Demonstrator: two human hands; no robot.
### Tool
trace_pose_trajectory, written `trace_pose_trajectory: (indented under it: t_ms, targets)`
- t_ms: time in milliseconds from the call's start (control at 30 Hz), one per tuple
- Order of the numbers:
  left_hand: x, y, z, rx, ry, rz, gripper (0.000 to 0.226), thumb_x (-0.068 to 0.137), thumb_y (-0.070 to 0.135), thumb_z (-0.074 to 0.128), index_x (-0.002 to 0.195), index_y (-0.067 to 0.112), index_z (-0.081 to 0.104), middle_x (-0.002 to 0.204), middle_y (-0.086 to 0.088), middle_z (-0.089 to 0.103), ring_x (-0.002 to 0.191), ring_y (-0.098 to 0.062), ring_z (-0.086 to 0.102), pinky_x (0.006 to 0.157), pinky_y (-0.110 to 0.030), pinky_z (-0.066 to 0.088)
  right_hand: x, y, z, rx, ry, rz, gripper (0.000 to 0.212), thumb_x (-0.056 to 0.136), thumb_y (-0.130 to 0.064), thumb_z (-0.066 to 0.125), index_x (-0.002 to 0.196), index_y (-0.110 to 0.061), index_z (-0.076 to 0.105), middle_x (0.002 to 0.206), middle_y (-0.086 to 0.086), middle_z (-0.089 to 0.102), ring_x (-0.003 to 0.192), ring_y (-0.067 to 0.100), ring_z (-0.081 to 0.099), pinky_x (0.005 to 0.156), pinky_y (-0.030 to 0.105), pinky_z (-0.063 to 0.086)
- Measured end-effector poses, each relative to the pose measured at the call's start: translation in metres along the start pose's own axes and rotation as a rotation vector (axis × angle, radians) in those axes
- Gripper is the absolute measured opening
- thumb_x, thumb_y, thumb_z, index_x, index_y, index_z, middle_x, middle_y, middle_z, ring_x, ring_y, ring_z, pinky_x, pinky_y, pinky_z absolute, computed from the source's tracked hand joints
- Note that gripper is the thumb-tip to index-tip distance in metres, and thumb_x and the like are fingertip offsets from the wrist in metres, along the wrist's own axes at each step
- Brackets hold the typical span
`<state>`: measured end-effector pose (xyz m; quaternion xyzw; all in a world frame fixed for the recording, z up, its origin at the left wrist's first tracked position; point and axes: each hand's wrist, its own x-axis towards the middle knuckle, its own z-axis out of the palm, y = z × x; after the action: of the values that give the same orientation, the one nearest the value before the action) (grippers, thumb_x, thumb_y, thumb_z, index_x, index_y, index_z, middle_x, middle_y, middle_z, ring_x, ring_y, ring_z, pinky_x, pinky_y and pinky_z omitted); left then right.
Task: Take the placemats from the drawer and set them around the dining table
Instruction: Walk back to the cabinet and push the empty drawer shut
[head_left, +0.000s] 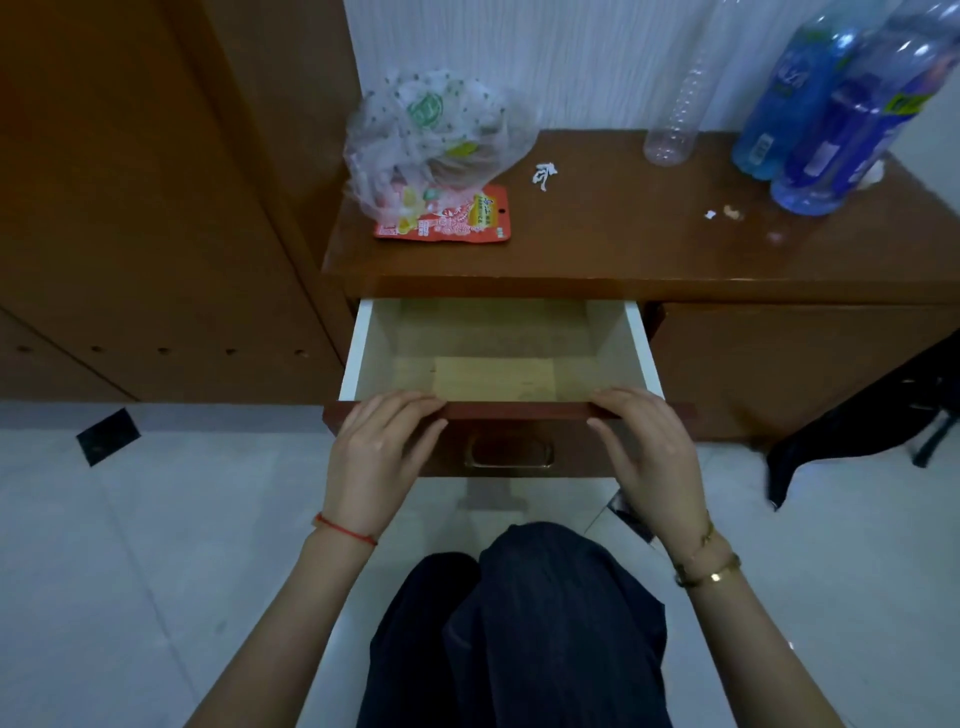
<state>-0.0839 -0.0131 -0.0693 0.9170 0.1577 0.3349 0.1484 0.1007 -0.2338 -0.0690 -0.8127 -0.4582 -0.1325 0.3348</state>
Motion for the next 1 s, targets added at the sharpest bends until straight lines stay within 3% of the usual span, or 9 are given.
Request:
trace_pose_trajectory:
  t_ms: [333, 467, 567, 700, 833, 1000]
  targets:
    - [0.068, -0.028, 0.041, 0.018, 0.113, -0.114, 0.018, 0.086, 0.021, 0.069, 0.102, 0.013, 0.072, 0.104, -0.001, 0.068, 0.104, -0.017, 0.059, 0.090, -0.035, 0.050, 0.068, 0.028, 0.040, -0.086, 0.133, 0.064, 0.023, 0.091, -0.021, 0.066, 0.111, -0.010, 0.068, 0.112, 0.003, 0.069, 0.114, 0.018, 0.058, 0.104, 0.028, 0.042]
    - [0.068, -0.027, 0.047, 0.059, 0.210, -0.211, 0.018, 0.087, 0.018, 0.068, 0.103, 0.010, 0.072, 0.108, -0.004, 0.065, 0.107, -0.017, 0.054, 0.090, -0.028, 0.049, 0.067, 0.028, 0.050, -0.102, 0.166, 0.078, 0.029, 0.091, -0.019, 0.066, 0.118, -0.009, 0.065, 0.120, 0.006, 0.067, 0.121, 0.020, 0.056, 0.106, 0.037, 0.043]
    - [0.055, -0.026, 0.052, 0.037, 0.230, -0.230, 0.024, 0.088, 0.015, 0.066, 0.111, 0.009, 0.069, 0.111, -0.006, 0.062, 0.111, -0.019, 0.053, 0.091, -0.029, 0.050, 0.055, 0.024, 0.057, -0.067, 0.155, 0.071, 0.036, 0.093, -0.019, 0.061, 0.127, -0.007, 0.060, 0.131, 0.007, 0.060, 0.133, 0.019, 0.046, 0.114, 0.040, 0.035]
    - [0.046, -0.028, 0.059, -0.010, 0.211, -0.212, 0.033, 0.087, 0.011, 0.066, 0.120, 0.007, 0.065, 0.118, -0.009, 0.059, 0.120, -0.024, 0.049, 0.103, -0.032, 0.044, 0.039, 0.019, 0.062, -0.044, 0.222, 0.084, 0.042, 0.095, -0.019, 0.054, 0.135, -0.006, 0.053, 0.142, 0.005, 0.048, 0.144, 0.005, 0.024, 0.120, 0.026, 0.016]
    - [0.051, -0.037, 0.058, -0.010, 0.205, -0.169, 0.035, 0.087, 0.013, 0.067, 0.122, 0.009, 0.064, 0.119, -0.007, 0.060, 0.121, -0.024, 0.048, 0.104, -0.028, 0.041, 0.038, 0.024, 0.067, -0.029, 0.110, 0.077, 0.052, 0.096, -0.025, 0.054, 0.143, -0.007, 0.042, 0.152, 0.008, 0.039, 0.146, 0.017, 0.023, 0.120, 0.042, 0.021]
    - [0.067, -0.053, 0.062, -0.034, 0.158, -0.093, 0.039, 0.089, 0.015, 0.066, 0.127, 0.007, 0.060, 0.124, -0.009, 0.056, 0.125, -0.027, 0.044, 0.109, -0.029, 0.036, 0.059, 0.029, 0.068, 0.003, 0.044, 0.095, 0.060, 0.096, -0.026, 0.057, 0.148, -0.007, 0.034, 0.156, 0.006, 0.030, 0.148, 0.016, 0.016, 0.121, 0.042, 0.016]
